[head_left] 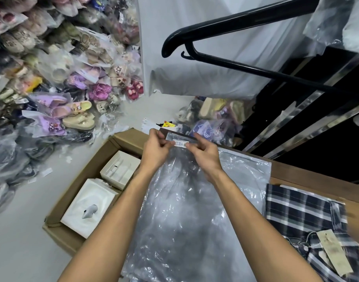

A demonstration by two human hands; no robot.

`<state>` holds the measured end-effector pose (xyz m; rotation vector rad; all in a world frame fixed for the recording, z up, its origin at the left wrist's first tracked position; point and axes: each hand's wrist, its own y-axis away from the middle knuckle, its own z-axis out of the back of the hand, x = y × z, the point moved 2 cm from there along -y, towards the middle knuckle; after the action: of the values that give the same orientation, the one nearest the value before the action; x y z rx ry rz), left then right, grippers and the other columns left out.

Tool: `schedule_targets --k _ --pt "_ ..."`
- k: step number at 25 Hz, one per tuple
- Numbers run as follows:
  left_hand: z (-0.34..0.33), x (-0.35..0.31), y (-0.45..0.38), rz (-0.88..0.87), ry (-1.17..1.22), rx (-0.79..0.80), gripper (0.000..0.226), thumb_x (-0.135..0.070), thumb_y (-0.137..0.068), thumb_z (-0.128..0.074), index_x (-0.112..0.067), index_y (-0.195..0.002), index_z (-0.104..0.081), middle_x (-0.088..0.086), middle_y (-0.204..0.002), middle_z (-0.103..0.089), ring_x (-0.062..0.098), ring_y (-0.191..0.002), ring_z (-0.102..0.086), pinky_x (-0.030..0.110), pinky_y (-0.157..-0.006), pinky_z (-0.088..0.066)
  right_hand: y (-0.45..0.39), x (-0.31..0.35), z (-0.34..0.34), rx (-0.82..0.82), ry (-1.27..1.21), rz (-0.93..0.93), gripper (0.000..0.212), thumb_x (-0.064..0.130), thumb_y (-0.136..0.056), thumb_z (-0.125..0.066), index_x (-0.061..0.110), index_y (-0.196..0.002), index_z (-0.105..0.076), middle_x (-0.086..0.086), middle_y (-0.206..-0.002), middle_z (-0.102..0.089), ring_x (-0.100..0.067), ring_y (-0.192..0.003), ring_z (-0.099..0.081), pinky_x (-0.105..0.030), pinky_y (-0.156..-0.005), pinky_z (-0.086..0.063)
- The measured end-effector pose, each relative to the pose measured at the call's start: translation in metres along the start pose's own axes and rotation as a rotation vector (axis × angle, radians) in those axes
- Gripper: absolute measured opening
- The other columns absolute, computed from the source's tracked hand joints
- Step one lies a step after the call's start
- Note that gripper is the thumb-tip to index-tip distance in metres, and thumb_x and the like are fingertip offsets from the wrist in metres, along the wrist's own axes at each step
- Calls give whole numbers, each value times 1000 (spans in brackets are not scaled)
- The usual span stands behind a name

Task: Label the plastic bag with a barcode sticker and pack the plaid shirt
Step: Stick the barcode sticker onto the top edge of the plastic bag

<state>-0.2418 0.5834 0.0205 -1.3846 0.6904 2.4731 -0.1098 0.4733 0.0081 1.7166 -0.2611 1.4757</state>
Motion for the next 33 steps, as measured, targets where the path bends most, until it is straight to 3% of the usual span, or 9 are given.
schedule_targets --k 2,4,7,11,14,18,23,27,33 --pt "3 -3 -11 5 6 -15 40 -27 -82 -76 -29 -86 -36 7 -86 -76 28 -84 -71 46 -75 -53 -6 11 -3 -35 7 0 48 10 -87 -77 23 -129 -59 -2 -89 -74 -4 -69 -66 -19 -67 -55" --pt "4 -2 -22 27 4 -19 43 -33 -78 -76 -31 -82 -32 7 -84 -76 33 -85 -70 51 -76 -54 -13 15 -8 -89 15 -39 37 10 -81 -81 18 -110 -62 -7 -89 -75 -9 -65 -68 -23 -61 -55" --pt "1 2 -35 46 -71 2 43 -42 -74 -74 -33 -83 -32 8 -86 -73 35 -85 -69 52 -73 -55 -24 10 -15 -157 130 -64 30 22 -66 -84 24 -85 -60 -2 -80 -77 -21 -73 -74 -47 -76 -62" --pt "-2 1 -39 21 -219 -8 39 -28 -85 -75 -16 -96 -40 -3 -79 -59 25 -83 -59 38 -65 -40 -26 8 -18 -202 363 -43 29 25 -72 -82 27 -71 -54 4 -79 -72 -23 -82 -71 -37 -80 -58" --pt "-4 0 -37 4 -290 -36 38 -23 -87 -74 -10 -100 -41 -6 -78 -49 23 -84 -51 31 -66 -32 -26 4 -18 -208 450 -41 28 26 -76 -82 25 -75 -54 4 -80 -67 -20 -79 -64 -28 -73 -49" --pt "-5 4 -37 -1 -289 -49 39 -23 -85 -76 -11 -100 -42 3 -90 -58 22 -81 -53 26 -54 -30 -25 2 -20 -223 486 -37 21 28 -77 -82 19 -87 -66 5 -79 -66 -16 -76 -61 -23 -68 -39" --pt "-6 7 -38 -24 -254 -82 33 -16 -81 -74 -9 -94 -44 8 -83 -67 22 -74 -57 13 -47 -34 -24 4 -22 -238 547 -40 17 28 -81 -80 18 -91 -70 3 -81 -68 -14 -74 -57 -22 -68 -36" --pt "-8 7 -35 -64 -256 -102 31 -10 -80 -72 -10 -88 -42 4 -73 -67 16 -64 -52 12 -47 -35 -21 6 -26 -256 584 -15 17 29 -80 -78 20 -92 -69 0 -87 -74 -21 -83 -66 -25 -69 -42" --pt "-12 12 -39 -89 -281 -99 29 -9 -79 -70 -12 -88 -43 7 -78 -72 21 -69 -62 13 -47 -37 -19 6 -31 -264 631 13 16 28 -80 -75 24 -91 -64 -3 -94 -77 -27 -96 -71 -35 -79 -55"
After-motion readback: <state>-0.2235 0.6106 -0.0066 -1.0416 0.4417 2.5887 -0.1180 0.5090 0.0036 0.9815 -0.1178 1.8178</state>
